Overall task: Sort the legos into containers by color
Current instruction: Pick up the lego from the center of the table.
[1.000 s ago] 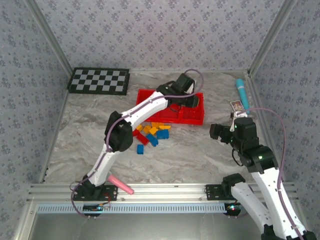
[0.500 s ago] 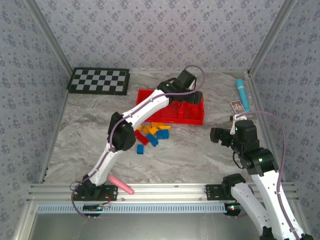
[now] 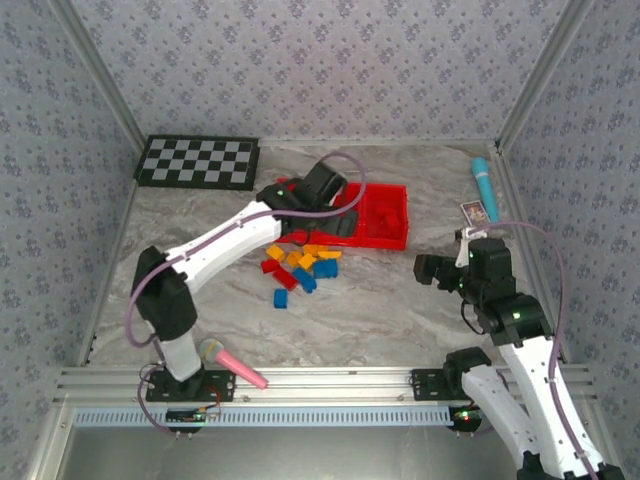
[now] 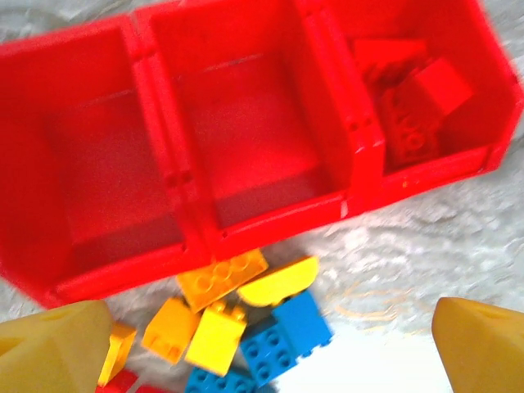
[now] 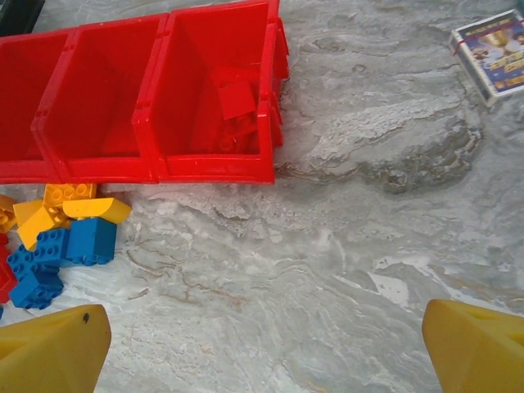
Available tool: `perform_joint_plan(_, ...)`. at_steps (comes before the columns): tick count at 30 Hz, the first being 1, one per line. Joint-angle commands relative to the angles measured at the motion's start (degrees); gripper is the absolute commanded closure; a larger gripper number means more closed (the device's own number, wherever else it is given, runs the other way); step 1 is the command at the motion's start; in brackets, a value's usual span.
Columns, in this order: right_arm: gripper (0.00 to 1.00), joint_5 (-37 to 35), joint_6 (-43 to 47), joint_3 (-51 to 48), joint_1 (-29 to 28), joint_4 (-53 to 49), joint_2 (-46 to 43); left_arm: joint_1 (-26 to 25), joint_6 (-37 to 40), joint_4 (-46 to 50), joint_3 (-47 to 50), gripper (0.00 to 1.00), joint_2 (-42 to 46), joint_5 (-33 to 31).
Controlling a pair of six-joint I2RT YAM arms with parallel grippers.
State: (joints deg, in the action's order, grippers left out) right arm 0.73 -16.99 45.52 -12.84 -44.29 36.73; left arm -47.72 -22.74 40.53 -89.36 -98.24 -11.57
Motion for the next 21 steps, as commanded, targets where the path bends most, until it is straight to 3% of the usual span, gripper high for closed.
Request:
perform_joint_plan(1,0.0,2.9,-1.4,-0.3,0.4,3.6,1.8,1.7,-1.0,2.4,5.3,0.01,1.7,-1.0)
perform_joint_plan(4,0.0,3.5,-1.6,0.0,0.5,5.1,3.4,4.7,-1.9,4.1,8.7,0.03,2.1,5.8)
perform_joint_plan(6,0.0,4.6,-1.9,-0.3,0.5,5.9,3.9,6.3,-4.2,5.3,10.3,0.03,1.8,7.1)
perform_joint_plan(12,0.0,5.6,-2.5,-0.3,0.7,7.2,5.1,7.9,-12.9,8.7,12.1,0.04,0.3,1.9)
perform_joint_plan(16,0.0,6.3,-2.2,-0.5,0.8,7.5,5.4,7.8,-16.3,6.9,13.6,0.04,-1.7,3.0)
perform_joint_plan(21,0.0,6.7,-0.8,-0.2,1.2,6.6,5.4,8.6,-21.1,7.5,15.3,0.05,-3.1,-0.8)
